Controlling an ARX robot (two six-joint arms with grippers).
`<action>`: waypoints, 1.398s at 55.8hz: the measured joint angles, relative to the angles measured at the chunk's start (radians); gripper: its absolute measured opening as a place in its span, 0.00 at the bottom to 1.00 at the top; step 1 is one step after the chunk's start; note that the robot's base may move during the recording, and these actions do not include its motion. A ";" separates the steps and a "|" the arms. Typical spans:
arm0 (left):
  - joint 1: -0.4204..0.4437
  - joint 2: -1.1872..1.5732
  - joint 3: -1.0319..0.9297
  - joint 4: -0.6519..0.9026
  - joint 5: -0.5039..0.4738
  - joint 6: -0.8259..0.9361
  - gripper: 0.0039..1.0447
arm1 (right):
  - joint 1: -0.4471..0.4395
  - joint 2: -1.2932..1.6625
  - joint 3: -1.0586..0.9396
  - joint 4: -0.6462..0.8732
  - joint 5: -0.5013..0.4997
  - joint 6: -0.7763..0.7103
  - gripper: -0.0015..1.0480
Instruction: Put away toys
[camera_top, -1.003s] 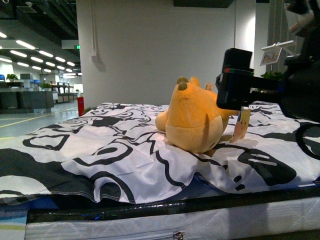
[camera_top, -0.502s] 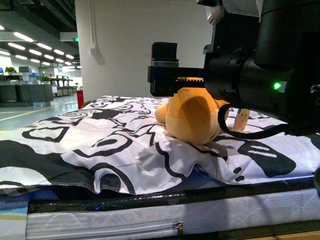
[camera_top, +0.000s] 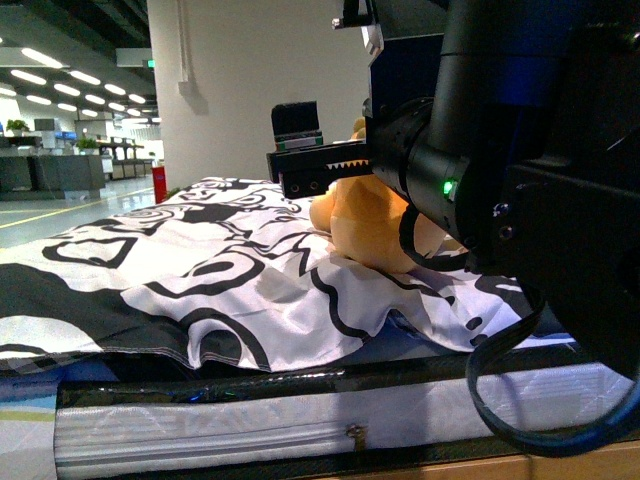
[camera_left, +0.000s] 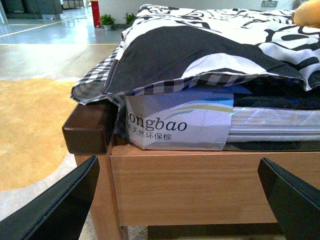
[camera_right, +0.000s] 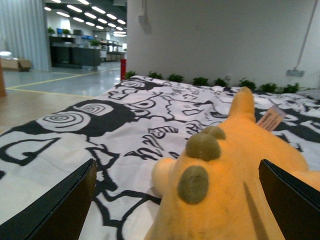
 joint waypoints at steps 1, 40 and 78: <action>0.000 0.000 0.000 0.000 0.000 0.000 0.94 | 0.000 0.002 0.002 0.002 0.007 -0.011 0.94; 0.000 0.000 0.000 0.000 0.000 0.000 0.94 | 0.022 0.045 0.052 -0.016 0.042 -0.229 0.94; 0.000 0.000 0.000 0.000 0.000 0.000 0.94 | 0.026 0.193 0.198 -0.049 0.122 -0.266 0.94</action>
